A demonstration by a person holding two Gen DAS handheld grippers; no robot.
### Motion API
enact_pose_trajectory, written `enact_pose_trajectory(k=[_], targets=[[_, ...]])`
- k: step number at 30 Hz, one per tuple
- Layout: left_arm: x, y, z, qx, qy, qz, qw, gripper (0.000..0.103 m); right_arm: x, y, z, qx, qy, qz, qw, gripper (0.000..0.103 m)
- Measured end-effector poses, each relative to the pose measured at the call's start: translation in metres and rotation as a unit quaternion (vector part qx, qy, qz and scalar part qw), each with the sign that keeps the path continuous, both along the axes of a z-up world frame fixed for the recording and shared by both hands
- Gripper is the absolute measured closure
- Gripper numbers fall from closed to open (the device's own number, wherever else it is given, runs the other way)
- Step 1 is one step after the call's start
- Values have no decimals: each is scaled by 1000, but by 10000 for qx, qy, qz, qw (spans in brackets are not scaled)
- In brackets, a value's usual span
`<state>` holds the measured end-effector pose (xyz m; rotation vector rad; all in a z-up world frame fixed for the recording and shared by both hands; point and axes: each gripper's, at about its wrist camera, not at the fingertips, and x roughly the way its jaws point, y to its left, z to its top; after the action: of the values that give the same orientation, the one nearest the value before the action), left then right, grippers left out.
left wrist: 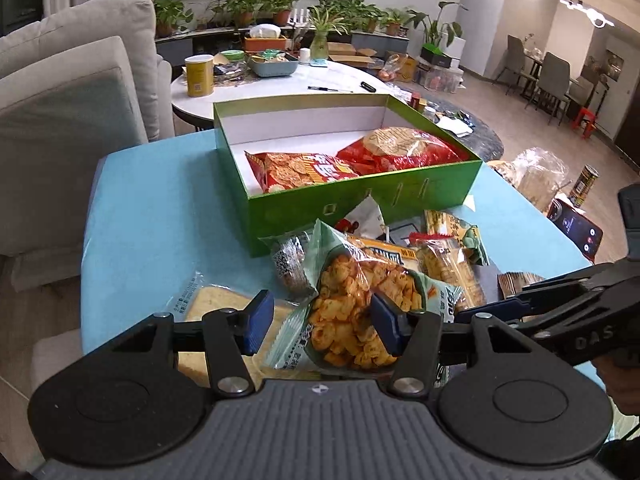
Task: Organize snacks
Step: 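Grasp the green-white chip bag with the right gripper, then carry the green-white chip bag into the green box and release it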
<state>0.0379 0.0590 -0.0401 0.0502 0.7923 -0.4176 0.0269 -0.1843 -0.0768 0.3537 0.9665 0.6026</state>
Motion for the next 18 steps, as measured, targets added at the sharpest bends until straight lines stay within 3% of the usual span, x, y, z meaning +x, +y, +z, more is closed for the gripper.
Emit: enact_pose_trajectory(k=[11, 18], targets=[[0, 3, -9, -126, 98, -143, 9998, 57, 6, 0, -10, 211, 282, -198, 9992, 23], [-9, 2, -6, -270, 138, -239, 9993, 61, 4, 6, -3, 114, 1, -160, 9998, 24]])
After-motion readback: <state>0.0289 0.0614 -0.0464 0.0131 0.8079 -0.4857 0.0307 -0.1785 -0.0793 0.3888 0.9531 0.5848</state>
